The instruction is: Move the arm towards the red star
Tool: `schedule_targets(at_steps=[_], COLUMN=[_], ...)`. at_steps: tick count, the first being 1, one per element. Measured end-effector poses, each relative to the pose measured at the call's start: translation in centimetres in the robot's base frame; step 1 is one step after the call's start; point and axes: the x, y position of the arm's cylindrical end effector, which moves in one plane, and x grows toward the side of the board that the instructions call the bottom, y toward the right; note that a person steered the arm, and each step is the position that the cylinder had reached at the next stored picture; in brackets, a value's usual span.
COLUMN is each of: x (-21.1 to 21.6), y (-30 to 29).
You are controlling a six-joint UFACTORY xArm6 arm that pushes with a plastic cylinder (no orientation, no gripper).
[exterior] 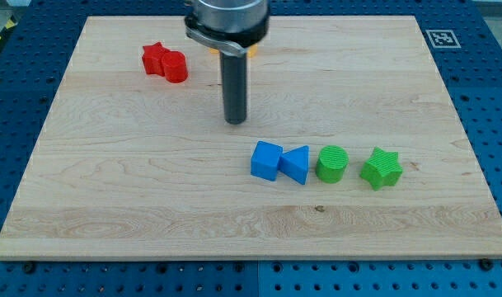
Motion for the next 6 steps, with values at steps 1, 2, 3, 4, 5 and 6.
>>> schedule_targets(at_steps=[1, 2, 3, 4, 5, 6], x=[-2.4, -5.7, -9.3, -13.1, -15.1, -15.3], y=[-1.7, -1.6, -1.3, -3.4, -8.2, -14.5])
